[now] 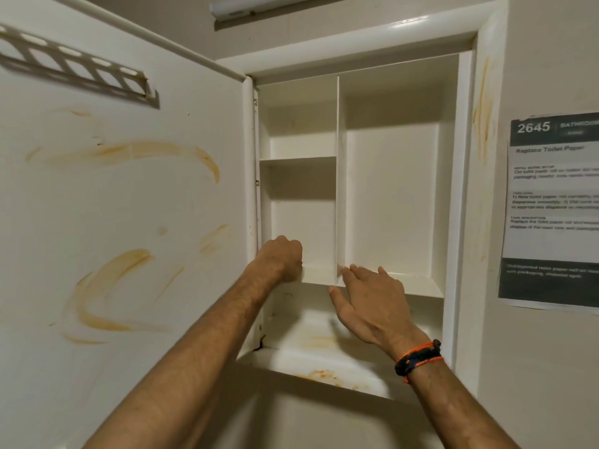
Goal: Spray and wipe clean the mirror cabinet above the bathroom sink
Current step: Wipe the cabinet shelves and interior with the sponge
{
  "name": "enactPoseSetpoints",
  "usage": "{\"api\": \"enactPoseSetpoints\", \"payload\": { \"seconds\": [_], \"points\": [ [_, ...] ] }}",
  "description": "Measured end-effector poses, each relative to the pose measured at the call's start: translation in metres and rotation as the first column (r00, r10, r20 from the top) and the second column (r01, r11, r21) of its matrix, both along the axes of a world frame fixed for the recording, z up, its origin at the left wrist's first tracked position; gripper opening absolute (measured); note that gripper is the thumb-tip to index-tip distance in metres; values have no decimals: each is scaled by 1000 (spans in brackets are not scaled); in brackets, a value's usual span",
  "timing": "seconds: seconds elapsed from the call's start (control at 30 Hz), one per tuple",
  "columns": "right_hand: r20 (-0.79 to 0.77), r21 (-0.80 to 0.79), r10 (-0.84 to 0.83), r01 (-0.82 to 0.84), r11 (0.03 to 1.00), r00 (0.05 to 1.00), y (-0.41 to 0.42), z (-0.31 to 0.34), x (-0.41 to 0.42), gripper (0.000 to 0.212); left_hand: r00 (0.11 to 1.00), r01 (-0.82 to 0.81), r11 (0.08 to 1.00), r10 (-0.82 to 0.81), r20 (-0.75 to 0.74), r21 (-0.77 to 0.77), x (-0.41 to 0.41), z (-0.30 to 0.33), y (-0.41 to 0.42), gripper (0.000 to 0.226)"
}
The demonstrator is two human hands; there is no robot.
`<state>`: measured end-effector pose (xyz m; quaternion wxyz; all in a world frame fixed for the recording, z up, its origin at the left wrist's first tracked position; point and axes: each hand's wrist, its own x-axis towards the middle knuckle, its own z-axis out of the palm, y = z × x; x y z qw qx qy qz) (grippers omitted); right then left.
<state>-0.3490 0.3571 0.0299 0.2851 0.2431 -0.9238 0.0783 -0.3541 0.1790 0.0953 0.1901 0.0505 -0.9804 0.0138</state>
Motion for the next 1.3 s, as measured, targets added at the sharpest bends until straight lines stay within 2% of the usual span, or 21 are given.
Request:
{"api": "enactPoseSetpoints", "payload": {
  "seconds": [0.13,0.33,0.47,0.53,0.63,0.7,0.8,0.87,0.93,1.03,1.1,1.23,1.3],
  "points": [
    [-7,-2,1,-1,1000,1000,1,1,0,59,998,48,995,-51,30,88,6,4,0,9],
    [-9,3,4,-4,1000,1000,2,1,1,58,967,207,949,-235,94,237,33,12,-8,38],
    [-2,10,4,-4,1000,1000,2,1,1,58,945,257,927,-301,133,272,59,19,-16,34],
    [-2,9,3,-3,1000,1000,2,1,1,58,937,261,901,-324,135,347,70,26,-22,25],
    [-8,7,7,-7,1000,1000,1,1,2,57,968,234,845,-247,-37,480,75,37,-29,16],
    [-7,10,6,-6,1000,1000,1,1,2,58,967,222,830,-121,-222,512,65,38,-29,26],
    [-14,10,3,-3,1000,1000,0,0,1,59,908,221,851,-1,-420,477,48,34,-19,29],
    [-25,6,0,0,1000,1000,1,0,1,58,881,196,895,19,-472,401,37,28,-10,27],
    [-34,4,0,0,1000,999,1,0,1,58,911,137,945,-3,-413,296,25,17,-4,22],
    [-41,8,-1,1,1000,999,1,-1,0,58,984,76,974,-38,-175,215,11,-6,-1,14],
    [-47,4,-2,2,1000,999,0,-1,-1,58,993,77,989,-65,-99,127,7,-15,-4,8],
    [-51,7,-11,12,1000,999,0,0,-2,58,991,133,979,-131,-28,151,11,-11,-8,30],
    [-50,15,-12,13,1000,999,0,0,-1,58,986,165,969,-166,-12,181,19,-11,-9,31]
  ]
}}
